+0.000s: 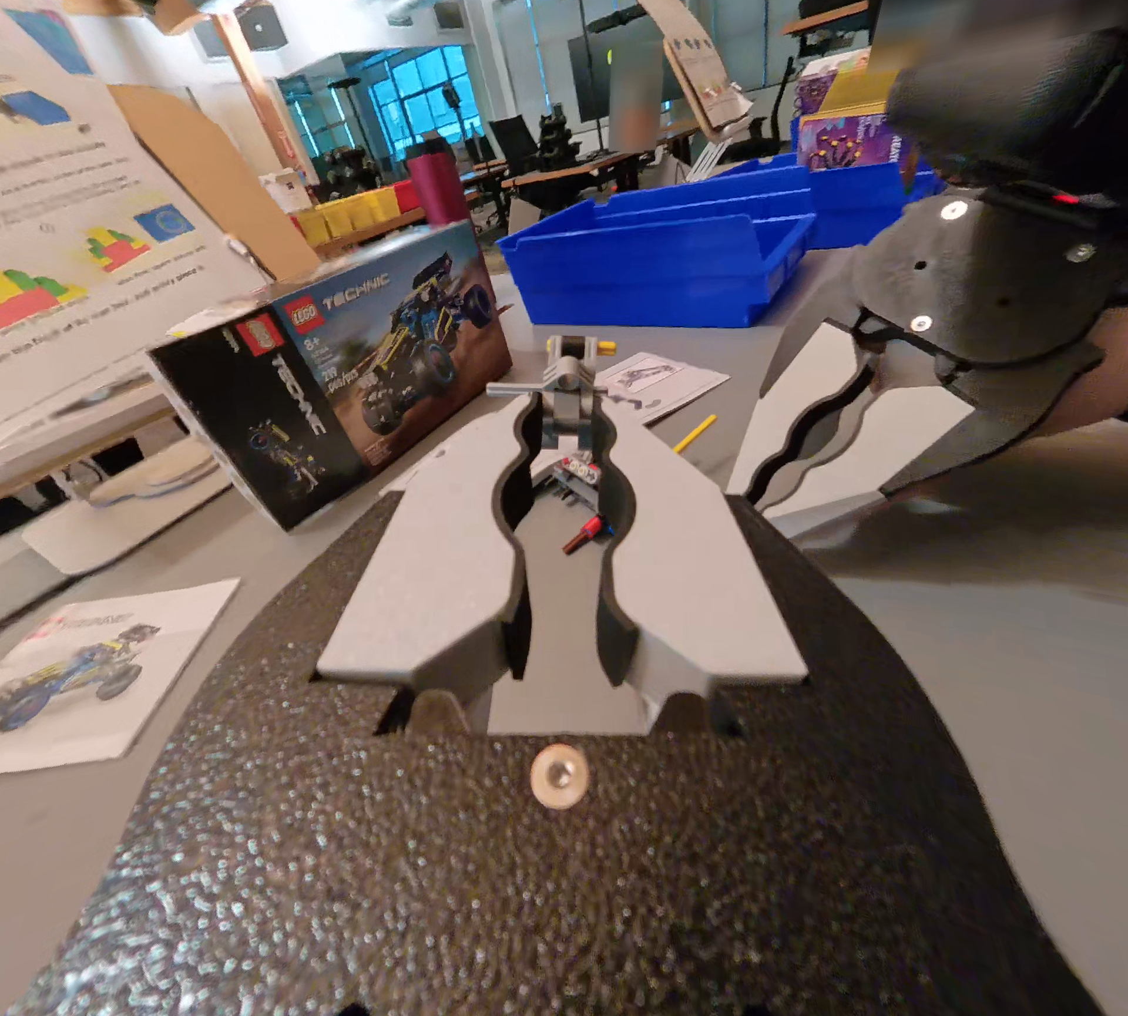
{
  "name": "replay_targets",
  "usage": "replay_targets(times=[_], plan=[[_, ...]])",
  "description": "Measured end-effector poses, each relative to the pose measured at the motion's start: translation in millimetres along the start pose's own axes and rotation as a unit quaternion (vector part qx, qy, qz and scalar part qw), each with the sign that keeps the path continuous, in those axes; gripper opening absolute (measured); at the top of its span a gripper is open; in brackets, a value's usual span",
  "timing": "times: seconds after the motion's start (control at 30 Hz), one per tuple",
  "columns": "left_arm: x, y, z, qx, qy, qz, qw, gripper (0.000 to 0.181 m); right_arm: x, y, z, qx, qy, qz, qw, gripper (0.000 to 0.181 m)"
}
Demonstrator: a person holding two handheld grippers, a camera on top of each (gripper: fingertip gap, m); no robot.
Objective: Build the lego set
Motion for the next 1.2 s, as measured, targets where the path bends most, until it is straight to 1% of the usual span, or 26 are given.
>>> replay_targets(times=[0.03,0.07,0.13,0.2,0.27,0.3,0.4,0.43,0.5,0.53,0.6,0.63,0.7,0.77,0.83,0.9,0.93,1.0,1.07,1.13,1.2], plan=[[2.9,4.7,0.1,0.012,0.001,0.019,1.000,0.012,1.6,0.9,-2.5,0.006,-0.012,0.011,1.000,0.006],[5.2,5.1,0.8,0.011,0.002,0.039,0.999,0.013,3.5,0.8,-4.5,0.003,-0.021,0.022,1.000,0.006],[8.2,-0.6,3.4,-0.021,0.003,0.067,0.998,0.012,2.1,-3.0,-6.3,-0.012,0.000,0.028,1.000,0.006],[11.5,-0.1,5.3,-0.017,0.000,0.096,0.995,0.012,3.8,-5.3,-7.2,-0.023,0.004,0.032,0.999,0.005],[12.6,-3.9,7.0,-0.033,0.000,0.108,0.994,0.013,8.6,0.9,-9.8,0.009,-0.014,0.041,0.999,0.006],[12.2,-5.2,7.6,-0.039,0.004,0.115,0.993,0.012,9.1,-0.7,-8.9,0.005,-0.009,0.044,0.999,0.006],[10.2,-5.9,11.5,-0.036,0.007,0.114,0.993,0.012,18.0,-4.1,-10.5,0.006,-0.047,0.011,0.999,0.007],[9.5,-5.5,13.7,-0.038,0.002,0.106,0.994,0.012,19.7,-5.7,-9.9,0.007,-0.056,0.000,0.998,0.014],[4.3,-3.1,15.9,-0.036,0.008,0.117,0.993,0.013,21.9,-7.7,-6.7,0.008,-0.070,-0.014,0.997,0.037],[0.4,-3.7,16.5,-0.041,0.013,0.121,0.992,0.013,23.1,-8.6,-2.6,0.005,-0.077,-0.015,0.997,0.044],[-10.6,-4.5,18.6,-0.051,0.036,0.118,0.991,0.012,22.9,-12.5,10.9,-0.023,-0.078,-0.018,0.996,0.056],[-16.5,-4.0,19.3,-0.047,0.050,0.116,0.991,0.012,21.3,-14.9,20.0,-0.041,-0.079,-0.017,0.996,0.058],[-26.6,-4.0,20.2,-0.042,0.080,0.098,0.991,0.013,10.4,-22.4,38.8,-0.100,-0.046,-0.012,0.994,0.059],[-35.1,-4.4,19.6,-0.030,0.121,0.090,0.988,0.013,3.5,-31.6,53.4,-0.176,-0.052,-0.028,0.983,0.057],[-44.2,-5.5,19.5,-0.023,0.170,0.092,0.981,0.013,0.3,-36.9,59.4,-0.225,-0.080,-0.035,0.970,0.053],[-51.2,-4.2,20.1,-0.013,0.208,0.101,0.973,0.013,3.8,-34.9,55.9,-0.244,-0.137,-0.031,0.960,0.037],[-53.6,-3.0,20.1,-0.008,0.223,0.106,0.969,0.013,5.0,-33.1,52.5,-0.249,-0.156,-0.029,0.955,0.037],[-57.0,-3.0,19.7,-0.011,0.239,0.109,0.965,0.013,8.6,-31.7,47.4,-0.272,-0.192,-0.025,0.943,0.030],[-62.6,-3.1,19.8,-0.010,0.266,0.123,0.956,0.013,9.3,-32.4,43.4,-0.298,-0.199,-0.023,0.933,0.030],[-63.1,-1.2,18.6,-0.003,0.262,0.114,0.958,0.013,13.1,-30.2,41.1,-0.300,-0.226,-0.013,0.927,0.014],[-64.3,0.0,18.1,0.003,0.267,0.107,0.958,0.013,13.5,-27.4,39.6,-0.301,-0.225,0.001,0.927,0.014]])
Point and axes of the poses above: each gripper's, where its closed fingertips meet, z back along the fingers, y out of its underside, x = y × z across the jaws, the point moved 7 cm from there along z, back along the fingers, and after that the axes turned 14 degrees about -x, right-handed, at the moved point
